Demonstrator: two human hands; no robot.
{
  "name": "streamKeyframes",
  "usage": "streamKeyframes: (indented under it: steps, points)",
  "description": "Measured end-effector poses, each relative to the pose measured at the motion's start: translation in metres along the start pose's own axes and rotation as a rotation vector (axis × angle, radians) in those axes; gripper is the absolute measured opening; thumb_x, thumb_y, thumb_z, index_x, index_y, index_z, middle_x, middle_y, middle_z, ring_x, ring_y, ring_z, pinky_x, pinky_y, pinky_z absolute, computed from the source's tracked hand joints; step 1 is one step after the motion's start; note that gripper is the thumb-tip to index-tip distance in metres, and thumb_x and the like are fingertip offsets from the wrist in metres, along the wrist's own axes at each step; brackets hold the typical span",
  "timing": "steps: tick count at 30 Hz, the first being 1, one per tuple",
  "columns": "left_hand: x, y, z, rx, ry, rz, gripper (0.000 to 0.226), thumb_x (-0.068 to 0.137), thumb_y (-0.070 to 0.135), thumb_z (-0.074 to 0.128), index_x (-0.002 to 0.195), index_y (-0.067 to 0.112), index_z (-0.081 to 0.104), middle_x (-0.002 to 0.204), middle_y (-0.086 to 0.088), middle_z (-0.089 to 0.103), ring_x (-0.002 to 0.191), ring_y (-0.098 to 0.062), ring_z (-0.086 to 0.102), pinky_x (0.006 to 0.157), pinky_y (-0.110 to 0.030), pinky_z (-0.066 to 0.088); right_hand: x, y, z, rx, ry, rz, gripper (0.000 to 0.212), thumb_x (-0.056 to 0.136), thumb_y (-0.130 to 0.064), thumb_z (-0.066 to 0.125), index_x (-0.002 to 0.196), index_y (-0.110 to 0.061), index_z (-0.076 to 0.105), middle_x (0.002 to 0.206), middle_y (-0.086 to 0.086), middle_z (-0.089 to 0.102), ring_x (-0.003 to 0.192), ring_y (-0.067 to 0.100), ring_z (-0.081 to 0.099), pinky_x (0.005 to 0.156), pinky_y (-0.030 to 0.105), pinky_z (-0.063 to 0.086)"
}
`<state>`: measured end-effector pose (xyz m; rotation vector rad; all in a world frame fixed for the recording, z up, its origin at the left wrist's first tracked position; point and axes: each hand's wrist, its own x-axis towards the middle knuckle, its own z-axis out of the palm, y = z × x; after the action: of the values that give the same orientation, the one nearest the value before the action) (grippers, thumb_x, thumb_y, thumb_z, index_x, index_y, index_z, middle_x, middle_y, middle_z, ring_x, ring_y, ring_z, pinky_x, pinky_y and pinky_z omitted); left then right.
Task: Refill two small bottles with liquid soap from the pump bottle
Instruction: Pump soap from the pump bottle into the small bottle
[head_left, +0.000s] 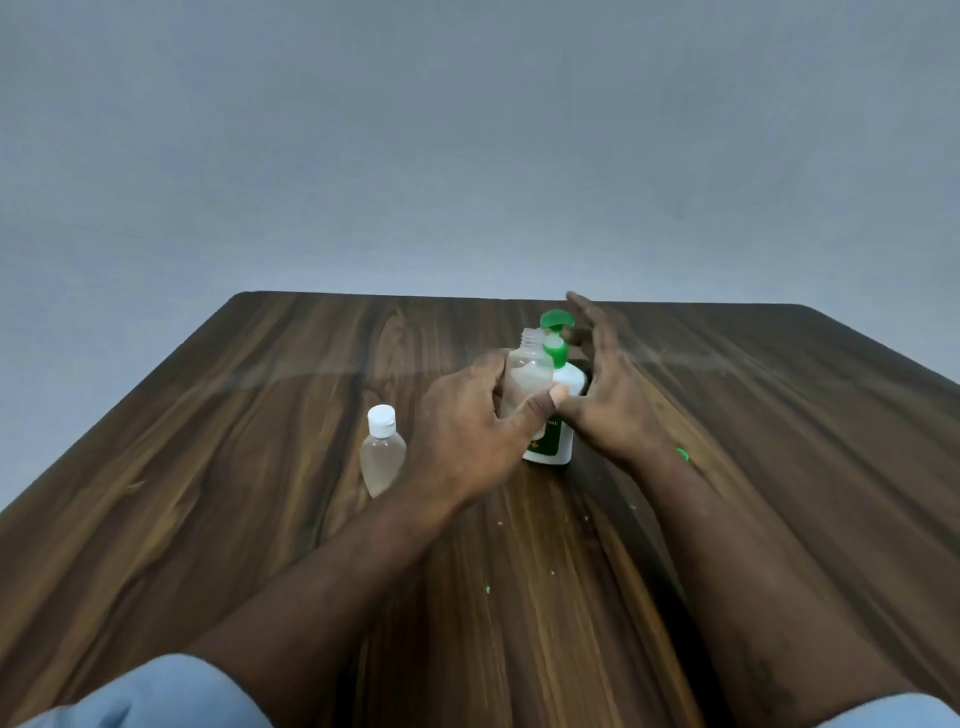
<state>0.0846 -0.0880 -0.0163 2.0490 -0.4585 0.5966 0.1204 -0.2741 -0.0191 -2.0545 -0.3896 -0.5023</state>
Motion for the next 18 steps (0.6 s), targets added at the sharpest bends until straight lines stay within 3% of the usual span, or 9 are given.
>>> streamKeyframes:
  steps: [2, 4, 5, 8, 11, 14, 18]
  points:
    - [-0.003, -0.005, 0.008, -0.023, -0.015, -0.008, 0.055, 0.091, 0.068, 0.063, 0.123, 0.024, 0.069, 0.08, 0.016, 0.065, 0.075, 0.006, 0.062, 0.066, -0.015, 0.049, 0.003, -0.002, 0.0, 0.046, 0.006, -0.02, 0.109, 0.073, -0.028, 0.089, 0.16, -0.045, 0.026, 0.129, -0.032, 0.061, 0.12, 0.003, 0.065, 0.097, 0.03, 0.057]
    - [-0.005, -0.01, 0.014, -0.064, -0.033, -0.035, 0.064, 0.087, 0.075, 0.053, 0.122, 0.024, 0.068, 0.097, 0.012, 0.073, 0.087, -0.003, 0.069, 0.074, -0.035, 0.06, 0.008, -0.003, 0.001, 0.059, 0.019, -0.065, 0.109, 0.075, -0.019, 0.092, 0.162, -0.038, 0.028, 0.139, -0.021, 0.057, 0.122, 0.004, 0.063, 0.098, 0.028, 0.056]
    - [-0.004, -0.012, 0.015, -0.07, -0.039, -0.035, 0.065, 0.086, 0.076, 0.05, 0.122, 0.025, 0.067, 0.101, 0.012, 0.074, 0.09, -0.004, 0.07, 0.076, -0.037, 0.061, 0.012, -0.003, 0.001, 0.058, 0.032, -0.091, 0.108, 0.076, -0.014, 0.093, 0.161, -0.034, 0.03, 0.143, -0.016, 0.055, 0.123, 0.004, 0.062, 0.097, 0.026, 0.055]
    - [-0.001, -0.012, 0.013, -0.098, -0.041, -0.016, 0.062, 0.089, 0.073, 0.051, 0.128, 0.027, 0.065, 0.105, 0.013, 0.074, 0.094, -0.002, 0.07, 0.078, -0.034, 0.061, 0.018, -0.007, 0.003, 0.017, 0.035, -0.157, 0.098, 0.078, -0.016, 0.091, 0.158, -0.032, 0.038, 0.149, -0.015, 0.054, 0.125, 0.004, 0.061, 0.095, 0.023, 0.055]
    - [-0.002, -0.015, 0.014, -0.17, -0.029, -0.023, 0.051, 0.094, 0.065, 0.058, 0.129, 0.029, 0.066, 0.104, 0.014, 0.075, 0.094, 0.001, 0.07, 0.077, -0.028, 0.06, 0.015, -0.009, 0.007, -0.108, 0.044, -0.194, 0.081, 0.079, -0.03, 0.082, 0.152, -0.034, 0.049, 0.139, -0.018, 0.057, 0.119, -0.001, 0.059, 0.097, 0.026, 0.056]
    - [-0.005, -0.017, 0.015, -0.197, -0.027, -0.024, 0.046, 0.097, 0.054, 0.065, 0.13, 0.022, 0.069, 0.085, 0.016, 0.068, 0.079, 0.009, 0.063, 0.066, -0.01, 0.047, 0.011, -0.008, 0.013, -0.097, 0.102, -0.186, 0.076, 0.076, -0.034, 0.08, 0.148, -0.033, 0.054, 0.134, -0.024, 0.057, 0.117, -0.005, 0.058, 0.095, 0.019, 0.054]
    - [-0.004, -0.019, 0.014, -0.241, -0.011, -0.023, 0.042, 0.097, 0.042, 0.069, 0.128, 0.013, 0.071, 0.068, 0.026, 0.062, 0.066, 0.014, 0.057, 0.059, -0.004, 0.04, 0.01, -0.004, 0.017, -0.105, 0.177, -0.218, 0.075, 0.075, -0.028, 0.081, 0.145, -0.026, 0.057, 0.132, -0.021, 0.059, 0.114, -0.006, 0.058, 0.09, 0.012, 0.05]
